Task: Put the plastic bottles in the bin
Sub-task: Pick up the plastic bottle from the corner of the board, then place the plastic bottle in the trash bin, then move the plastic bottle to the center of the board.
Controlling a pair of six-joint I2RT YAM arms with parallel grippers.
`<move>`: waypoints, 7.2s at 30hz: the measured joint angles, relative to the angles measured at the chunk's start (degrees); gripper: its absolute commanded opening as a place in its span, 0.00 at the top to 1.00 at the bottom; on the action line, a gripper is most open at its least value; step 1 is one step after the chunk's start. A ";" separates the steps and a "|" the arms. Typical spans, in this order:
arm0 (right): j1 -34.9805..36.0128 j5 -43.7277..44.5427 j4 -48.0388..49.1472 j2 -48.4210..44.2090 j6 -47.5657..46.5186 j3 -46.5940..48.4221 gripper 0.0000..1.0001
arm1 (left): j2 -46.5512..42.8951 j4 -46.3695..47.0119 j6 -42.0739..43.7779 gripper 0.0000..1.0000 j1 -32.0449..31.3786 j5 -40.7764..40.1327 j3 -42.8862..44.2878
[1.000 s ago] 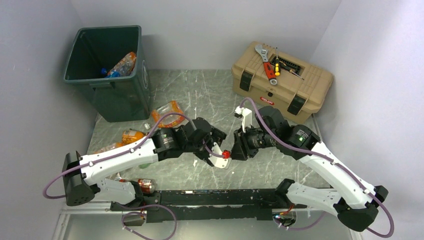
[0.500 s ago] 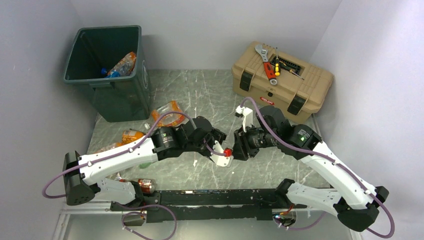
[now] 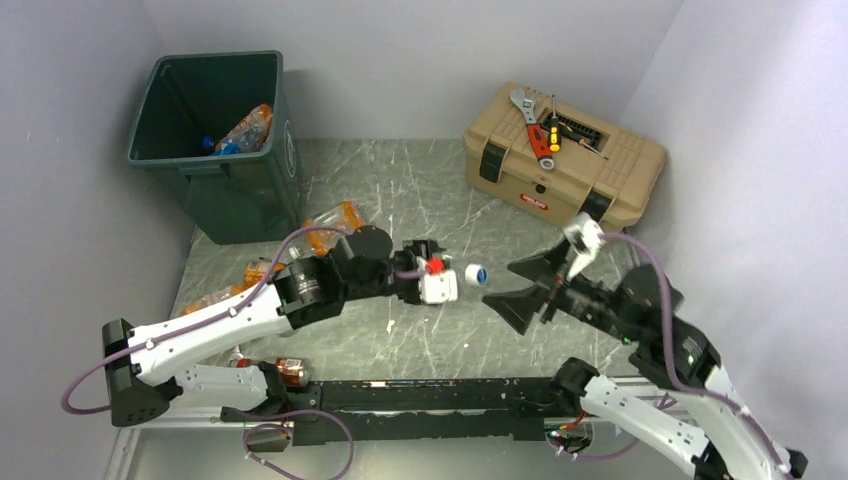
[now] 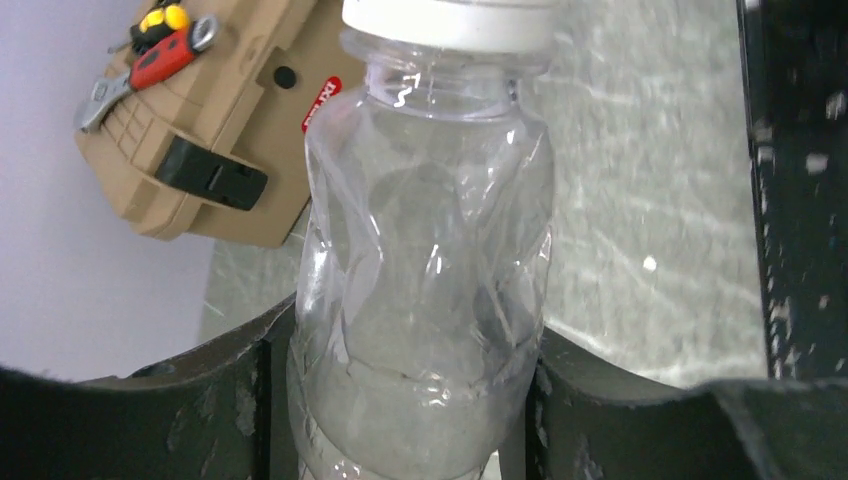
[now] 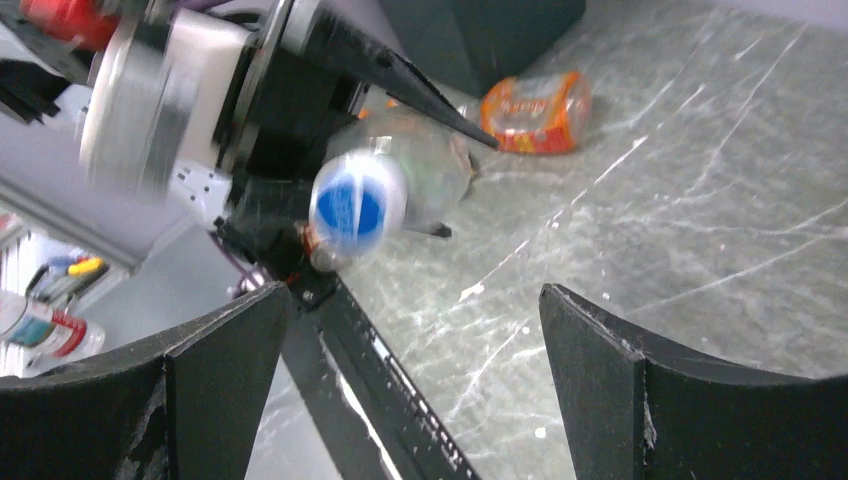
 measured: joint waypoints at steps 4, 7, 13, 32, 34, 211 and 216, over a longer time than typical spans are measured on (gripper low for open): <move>0.00 4.61 11.08 -14.49 1.68 -12.59 0.00 | -0.04 5.99 -18.67 0.65 7.82 6.78 0.66; -0.02 7.61 16.13 -20.87 1.79 -19.54 0.00 | -0.04 13.55 -34.86 0.65 16.04 11.74 0.20; -0.02 7.08 24.90 -22.71 2.60 -27.69 0.00 | -0.17 33.73 -62.82 0.68 20.06 17.18 -5.88; 1.64 -1.90 55.89 5.88 10.95 -28.11 0.18 | 0.35 54.25 -83.45 0.64 16.24 17.09 -11.96; 2.73 -2.32 56.83 8.22 11.06 -27.15 0.26 | -0.28 53.51 -82.31 0.63 15.76 16.41 -11.96; 9.18 6.16 65.40 47.76 8.20 -31.04 0.15 | -27.41 -11.13 -44.72 0.04 19.52 -34.71 -16.46; 9.94 12.76 66.36 58.12 7.76 -21.05 0.10 | -31.41 -10.73 -46.69 0.04 19.41 -38.53 -17.07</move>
